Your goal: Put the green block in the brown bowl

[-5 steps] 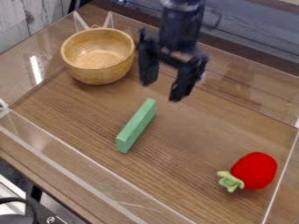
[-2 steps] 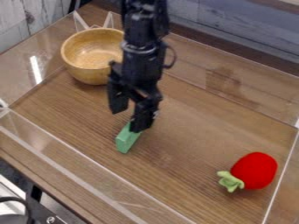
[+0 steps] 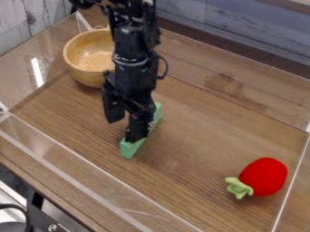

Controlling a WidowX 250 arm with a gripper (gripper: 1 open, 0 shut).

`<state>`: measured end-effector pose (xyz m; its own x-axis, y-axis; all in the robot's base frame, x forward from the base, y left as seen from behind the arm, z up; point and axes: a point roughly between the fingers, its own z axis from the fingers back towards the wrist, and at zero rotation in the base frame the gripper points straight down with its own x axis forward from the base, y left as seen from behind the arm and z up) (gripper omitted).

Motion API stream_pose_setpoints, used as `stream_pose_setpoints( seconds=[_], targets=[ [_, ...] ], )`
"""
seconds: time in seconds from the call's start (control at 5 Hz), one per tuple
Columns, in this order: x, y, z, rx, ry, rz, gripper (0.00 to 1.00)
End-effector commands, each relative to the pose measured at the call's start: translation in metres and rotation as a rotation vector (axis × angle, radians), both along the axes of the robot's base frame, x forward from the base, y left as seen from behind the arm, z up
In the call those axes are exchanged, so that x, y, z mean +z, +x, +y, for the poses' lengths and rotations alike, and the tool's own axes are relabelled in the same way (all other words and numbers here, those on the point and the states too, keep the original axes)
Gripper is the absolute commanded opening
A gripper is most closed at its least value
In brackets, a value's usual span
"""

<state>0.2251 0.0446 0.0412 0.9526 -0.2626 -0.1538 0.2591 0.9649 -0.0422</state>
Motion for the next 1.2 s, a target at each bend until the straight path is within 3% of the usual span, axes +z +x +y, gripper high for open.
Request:
stream_pose_setpoints(
  seconds=[0.0,0.4,1.0],
  targets=[
    [-0.002,0.004,-0.002,0.003,-0.002,-0.026,1.00],
    [-0.012,0.010,-0.007,0.018,-0.010,-0.033,1.00],
    [-0.015,0.018,-0.011,0.044,-0.017,-0.052,1.00]
  ],
)
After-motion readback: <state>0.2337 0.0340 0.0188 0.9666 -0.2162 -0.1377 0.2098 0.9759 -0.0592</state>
